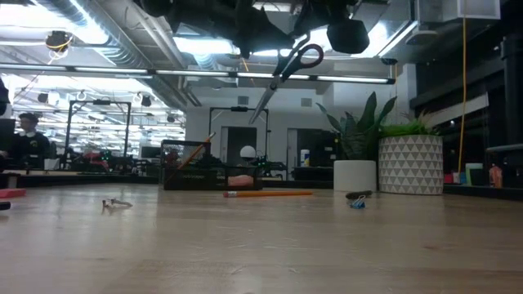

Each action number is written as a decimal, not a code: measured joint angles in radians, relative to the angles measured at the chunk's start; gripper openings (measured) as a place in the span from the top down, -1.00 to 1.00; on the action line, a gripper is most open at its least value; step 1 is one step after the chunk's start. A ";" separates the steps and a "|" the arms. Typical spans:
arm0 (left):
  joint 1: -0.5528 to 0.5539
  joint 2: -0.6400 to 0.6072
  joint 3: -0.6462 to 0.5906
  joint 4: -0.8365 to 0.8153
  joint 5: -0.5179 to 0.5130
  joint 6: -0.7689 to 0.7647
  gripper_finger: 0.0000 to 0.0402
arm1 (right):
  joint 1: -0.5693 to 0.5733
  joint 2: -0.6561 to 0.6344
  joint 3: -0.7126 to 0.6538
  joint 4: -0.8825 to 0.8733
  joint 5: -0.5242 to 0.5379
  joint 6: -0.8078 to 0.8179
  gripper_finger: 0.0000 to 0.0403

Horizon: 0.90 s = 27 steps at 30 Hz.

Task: Pick and place office supplies into organizer
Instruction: Put the scissors into the desk organizer

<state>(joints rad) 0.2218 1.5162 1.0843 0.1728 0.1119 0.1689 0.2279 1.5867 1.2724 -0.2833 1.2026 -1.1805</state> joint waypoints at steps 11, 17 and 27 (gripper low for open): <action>0.021 -0.072 0.000 -0.089 0.022 0.060 0.87 | 0.038 -0.007 0.000 0.008 0.098 0.099 0.40; 0.042 -0.148 -0.001 -0.180 -0.004 0.092 0.87 | 0.071 -0.018 0.000 0.008 0.199 0.260 0.26; 0.135 -0.357 -0.186 -0.076 -0.025 0.060 0.87 | 0.077 -0.059 0.000 -0.320 -0.044 0.845 0.79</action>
<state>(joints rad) 0.3569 1.1596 0.8981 0.0970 0.0869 0.2291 0.3050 1.5278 1.2728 -0.6028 1.1582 -0.3355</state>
